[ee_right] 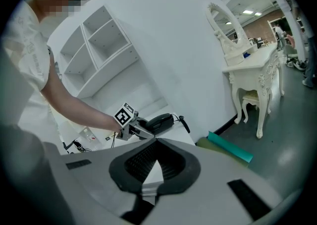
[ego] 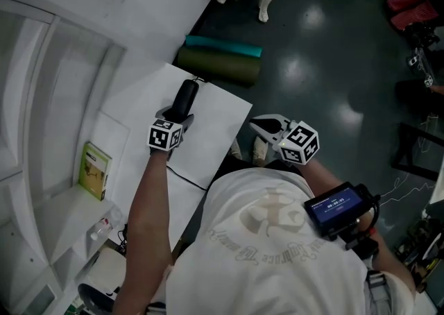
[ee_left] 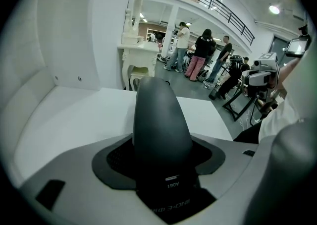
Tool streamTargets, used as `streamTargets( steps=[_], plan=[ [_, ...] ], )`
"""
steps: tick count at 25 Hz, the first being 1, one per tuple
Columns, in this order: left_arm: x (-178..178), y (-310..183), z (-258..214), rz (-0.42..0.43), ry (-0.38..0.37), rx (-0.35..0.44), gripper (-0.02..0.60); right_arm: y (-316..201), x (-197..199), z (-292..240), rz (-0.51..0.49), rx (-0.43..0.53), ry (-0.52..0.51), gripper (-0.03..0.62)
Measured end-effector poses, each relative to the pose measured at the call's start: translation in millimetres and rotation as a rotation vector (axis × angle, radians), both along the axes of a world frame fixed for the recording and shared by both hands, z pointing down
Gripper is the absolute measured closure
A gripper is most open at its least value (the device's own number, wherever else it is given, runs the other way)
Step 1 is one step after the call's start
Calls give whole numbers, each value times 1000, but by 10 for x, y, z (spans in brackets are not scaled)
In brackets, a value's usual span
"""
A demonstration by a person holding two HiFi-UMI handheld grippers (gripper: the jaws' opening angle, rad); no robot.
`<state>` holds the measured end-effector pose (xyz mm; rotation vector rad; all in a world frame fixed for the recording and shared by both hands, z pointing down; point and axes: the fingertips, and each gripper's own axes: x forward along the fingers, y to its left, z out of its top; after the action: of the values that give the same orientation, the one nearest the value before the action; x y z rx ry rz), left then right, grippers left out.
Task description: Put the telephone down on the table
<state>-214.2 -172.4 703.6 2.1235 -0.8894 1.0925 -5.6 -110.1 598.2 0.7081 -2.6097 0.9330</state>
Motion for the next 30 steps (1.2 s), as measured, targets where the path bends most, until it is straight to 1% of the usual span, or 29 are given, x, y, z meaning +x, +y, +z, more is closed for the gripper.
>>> streamTargets(
  steps=[7,13,20,26,30],
  plan=[
    [42,5,106,32,-19,-35,286,0,75,26,19,-6,8,579],
    [54,-2,177,46,-39,-45,281,16,103,58,26,-11,12,579],
    [58,15,199,68,-76,-32,278,25,130,67,32,-13,16,579],
    [50,17,217,97,-145,-9,273,30,105,44,30,-12,14,579],
    [34,27,163,94,-155,20,270,81,109,5,33,-8,13,579]
  ],
)
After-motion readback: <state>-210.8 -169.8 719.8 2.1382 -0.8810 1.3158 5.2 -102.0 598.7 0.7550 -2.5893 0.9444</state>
